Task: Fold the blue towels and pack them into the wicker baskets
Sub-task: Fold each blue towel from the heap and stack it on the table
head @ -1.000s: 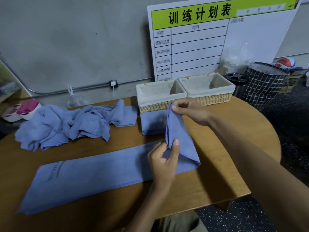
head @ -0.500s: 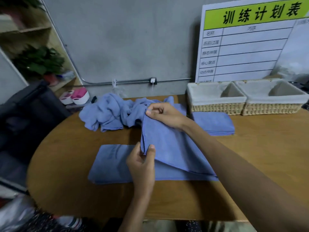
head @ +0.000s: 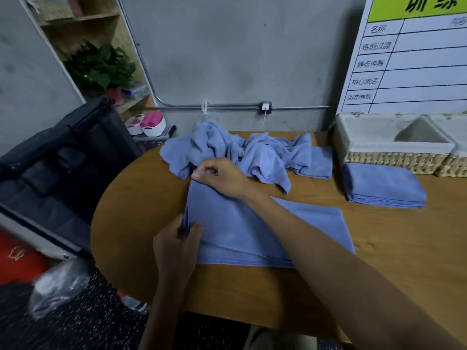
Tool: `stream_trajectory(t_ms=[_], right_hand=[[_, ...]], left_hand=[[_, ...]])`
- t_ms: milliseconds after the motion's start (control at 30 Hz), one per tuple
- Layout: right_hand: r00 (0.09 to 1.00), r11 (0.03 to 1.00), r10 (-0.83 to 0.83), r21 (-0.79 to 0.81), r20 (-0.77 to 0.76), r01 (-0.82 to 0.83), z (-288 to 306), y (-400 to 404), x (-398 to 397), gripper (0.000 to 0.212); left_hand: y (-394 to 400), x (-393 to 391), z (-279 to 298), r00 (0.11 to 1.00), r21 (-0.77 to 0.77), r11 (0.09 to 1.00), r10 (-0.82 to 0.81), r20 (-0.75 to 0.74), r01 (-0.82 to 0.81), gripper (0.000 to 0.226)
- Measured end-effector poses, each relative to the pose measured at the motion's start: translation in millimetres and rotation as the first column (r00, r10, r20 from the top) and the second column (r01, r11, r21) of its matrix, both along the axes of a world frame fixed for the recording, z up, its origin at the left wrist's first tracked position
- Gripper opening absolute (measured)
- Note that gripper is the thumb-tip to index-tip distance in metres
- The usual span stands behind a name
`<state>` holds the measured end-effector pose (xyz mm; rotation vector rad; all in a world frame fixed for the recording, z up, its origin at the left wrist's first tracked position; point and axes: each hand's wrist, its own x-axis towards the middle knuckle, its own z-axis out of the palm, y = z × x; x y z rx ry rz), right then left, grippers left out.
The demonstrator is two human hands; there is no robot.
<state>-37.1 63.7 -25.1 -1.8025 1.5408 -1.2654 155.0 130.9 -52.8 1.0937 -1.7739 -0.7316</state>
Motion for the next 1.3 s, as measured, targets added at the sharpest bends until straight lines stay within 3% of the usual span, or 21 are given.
stream_trajectory(t_ms=[133, 300, 533, 767, 867, 967, 1033, 1100, 1300], right_hand=[[0.971, 0.997, -0.005, 0.068, -0.240, 0.022, -45, -7, 7, 0.022], [0.979, 0.999, -0.043, 0.006, -0.199, 0.045, -58, -2, 0, 0.030], [0.922, 0.987, -0.157, -0.022, -0.353, 0.159, -59, 30, -33, 0.026], [0.924, 0.976, -0.097, 0.146, -0.370, 0.161, -54, 59, -68, 0.026], [0.933, 0.972, -0.050, 0.198, -0.356, 0.127, -50, 70, -82, 0.030], [0.947, 0.966, -0.011, 0.243, -0.320, 0.093, -47, 82, -97, 0.026], [0.956, 0.956, 0.030, 0.289, -0.291, 0.058, -47, 91, -108, 0.023], [0.967, 0.947, 0.057, 0.320, -0.250, 0.027, -47, 99, -119, 0.022], [0.961, 0.945, 0.066, 0.326, -0.268, 0.026, -45, 121, -150, 0.019]], left_hand=[[-11, 15, -28, 0.974, 0.098, 0.989, 0.089, 0.208, -0.111, 0.022], [-2, 8, -23, 0.978, 0.091, 0.985, 0.130, 0.163, -0.146, 0.028], [-2, 19, -27, 0.989, 0.118, 0.982, 0.147, 0.010, -0.147, 0.022], [1, 26, -31, 0.989, 0.020, 0.999, -0.023, -0.149, 0.027, 0.020], [0, 27, -31, 0.991, 0.075, 0.994, -0.065, -0.120, 0.074, 0.019], [-1, 24, -25, 0.998, 0.119, 0.992, -0.026, -0.062, 0.033, 0.024], [-6, 22, -21, 1.000, 0.160, 0.987, -0.007, 0.010, 0.005, 0.013], [-15, 24, -22, 0.997, 0.196, 0.981, -0.011, 0.082, -0.005, 0.021], [-23, 23, -33, 0.999, 0.181, 0.982, -0.053, 0.004, 0.052, 0.022]])
